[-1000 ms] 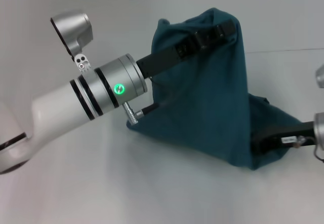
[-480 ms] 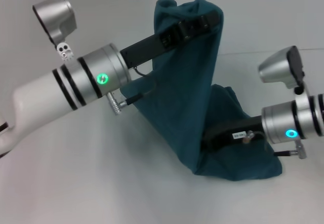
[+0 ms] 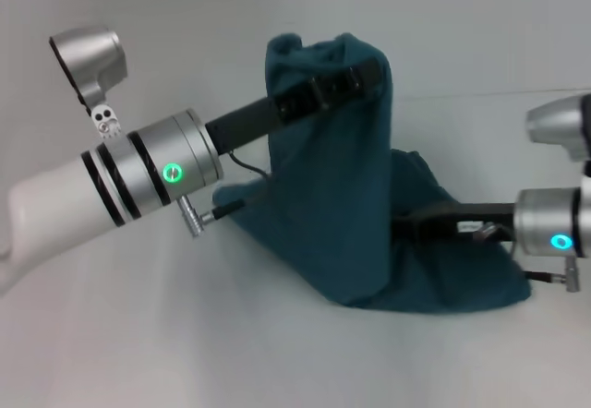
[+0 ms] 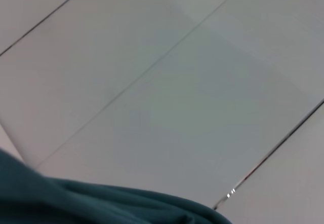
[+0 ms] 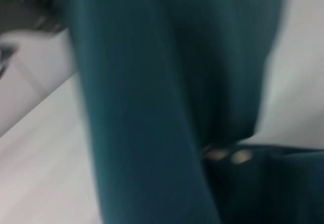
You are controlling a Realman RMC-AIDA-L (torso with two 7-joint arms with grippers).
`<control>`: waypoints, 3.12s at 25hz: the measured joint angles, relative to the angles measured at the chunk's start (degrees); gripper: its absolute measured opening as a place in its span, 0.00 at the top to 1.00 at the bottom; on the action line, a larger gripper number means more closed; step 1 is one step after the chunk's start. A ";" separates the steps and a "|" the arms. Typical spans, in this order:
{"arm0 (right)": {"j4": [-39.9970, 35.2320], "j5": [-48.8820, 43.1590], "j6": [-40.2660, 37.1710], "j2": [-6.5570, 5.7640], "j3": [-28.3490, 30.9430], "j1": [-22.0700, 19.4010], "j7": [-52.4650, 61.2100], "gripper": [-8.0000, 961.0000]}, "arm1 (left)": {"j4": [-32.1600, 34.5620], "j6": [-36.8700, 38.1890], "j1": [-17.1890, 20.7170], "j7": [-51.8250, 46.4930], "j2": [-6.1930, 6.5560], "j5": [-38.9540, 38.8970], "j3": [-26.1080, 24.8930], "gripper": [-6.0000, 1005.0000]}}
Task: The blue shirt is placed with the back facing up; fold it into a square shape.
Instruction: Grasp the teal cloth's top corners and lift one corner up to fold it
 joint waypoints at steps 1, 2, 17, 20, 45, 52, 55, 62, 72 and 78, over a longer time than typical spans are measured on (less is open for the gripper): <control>-0.16 1.24 0.67 -0.16 0.21 -0.81 -0.22 0.97 | 0.01 0.00 0.07 0.04 -0.02 0.00 0.60 0.90; -0.28 2.59 1.27 -0.33 0.60 -1.78 -0.71 0.97 | 0.00 -0.01 0.14 0.07 -0.06 0.00 1.36 0.90; -0.63 7.24 1.27 -1.90 4.10 -6.76 -3.27 0.97 | 0.02 1.24 1.11 0.14 -0.25 -1.31 3.71 0.89; -0.65 7.03 0.25 -2.03 3.73 -6.83 -2.90 0.97 | 0.46 1.30 1.46 0.14 -0.18 -1.36 3.55 0.89; -3.43 5.64 -7.77 -3.44 7.33 -6.72 -3.42 0.20 | 11.65 2.13 7.49 -3.07 0.44 -1.78 2.63 0.89; -5.01 6.63 -7.76 -3.34 7.47 -6.12 -3.43 0.11 | 12.49 2.48 8.09 -3.60 0.71 -1.62 2.63 0.89; -4.86 6.05 -6.00 -3.30 7.13 -6.00 -3.85 0.09 | 12.57 2.96 8.20 -3.75 0.72 -1.67 2.63 0.89; -4.43 5.63 -3.35 -2.57 6.35 -5.97 -5.48 0.17 | 13.73 3.93 8.61 -4.89 0.81 -1.61 2.63 0.89; -4.31 5.63 -1.77 -1.55 5.74 -5.40 -7.53 0.64 | 14.08 4.52 9.60 -5.45 0.74 -1.58 2.70 0.88; -4.22 5.60 0.49 -0.15 1.44 -4.84 -8.90 0.84 | 14.88 5.45 9.80 -6.09 0.78 -1.52 2.62 0.88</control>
